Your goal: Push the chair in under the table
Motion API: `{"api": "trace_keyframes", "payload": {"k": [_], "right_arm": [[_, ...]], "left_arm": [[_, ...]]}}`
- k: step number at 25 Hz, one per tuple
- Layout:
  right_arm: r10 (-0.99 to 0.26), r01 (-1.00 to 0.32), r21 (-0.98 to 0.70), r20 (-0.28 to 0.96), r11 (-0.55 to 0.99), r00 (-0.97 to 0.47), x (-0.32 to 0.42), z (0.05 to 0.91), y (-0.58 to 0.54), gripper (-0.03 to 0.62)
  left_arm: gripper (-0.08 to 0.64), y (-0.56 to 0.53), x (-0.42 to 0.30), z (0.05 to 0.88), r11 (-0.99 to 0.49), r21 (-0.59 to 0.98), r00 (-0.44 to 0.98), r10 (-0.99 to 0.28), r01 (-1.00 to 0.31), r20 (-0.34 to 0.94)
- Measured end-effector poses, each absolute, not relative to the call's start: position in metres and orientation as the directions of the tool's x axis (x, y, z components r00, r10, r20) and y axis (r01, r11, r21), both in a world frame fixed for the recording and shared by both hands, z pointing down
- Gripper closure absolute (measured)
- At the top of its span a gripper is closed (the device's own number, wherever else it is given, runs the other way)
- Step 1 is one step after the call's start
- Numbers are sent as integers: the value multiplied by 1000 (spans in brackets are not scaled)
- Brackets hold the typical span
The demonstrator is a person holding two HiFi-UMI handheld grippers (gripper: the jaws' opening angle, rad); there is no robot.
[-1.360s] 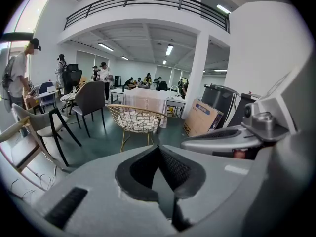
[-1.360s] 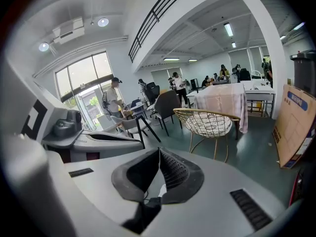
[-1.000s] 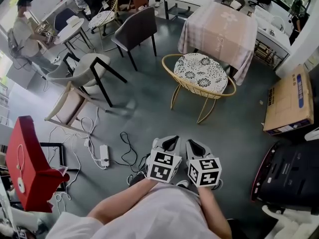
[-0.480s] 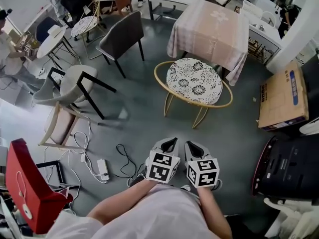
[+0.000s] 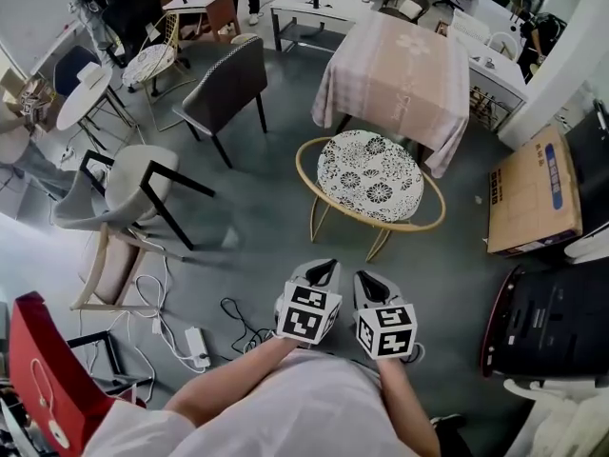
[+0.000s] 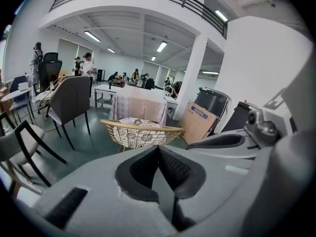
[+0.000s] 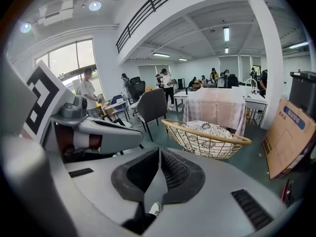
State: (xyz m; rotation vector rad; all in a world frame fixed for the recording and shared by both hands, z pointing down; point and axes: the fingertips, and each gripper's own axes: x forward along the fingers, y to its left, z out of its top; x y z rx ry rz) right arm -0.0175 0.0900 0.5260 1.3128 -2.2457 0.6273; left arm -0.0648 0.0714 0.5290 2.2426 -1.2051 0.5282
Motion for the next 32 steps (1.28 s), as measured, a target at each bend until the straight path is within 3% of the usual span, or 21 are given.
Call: {"api": "trace_keyframes", "payload": {"k": [14,25,32], "right_arm": [[-720,-901,56,623,431,-306,-18,524,35,586],[-703,-833,212,660,511,-263,9,532,3,584],[-652,-716,312,713,625,-259,22,550,-12,537]], "left_arm": [[554,23,-63,520,-671,167,635,-549,-723,543],[548,-22,-63,544,-838,-83,637,-471,-540,610],[479,-46,-61,566,-895,-272,586,-438,-353,682]]}}
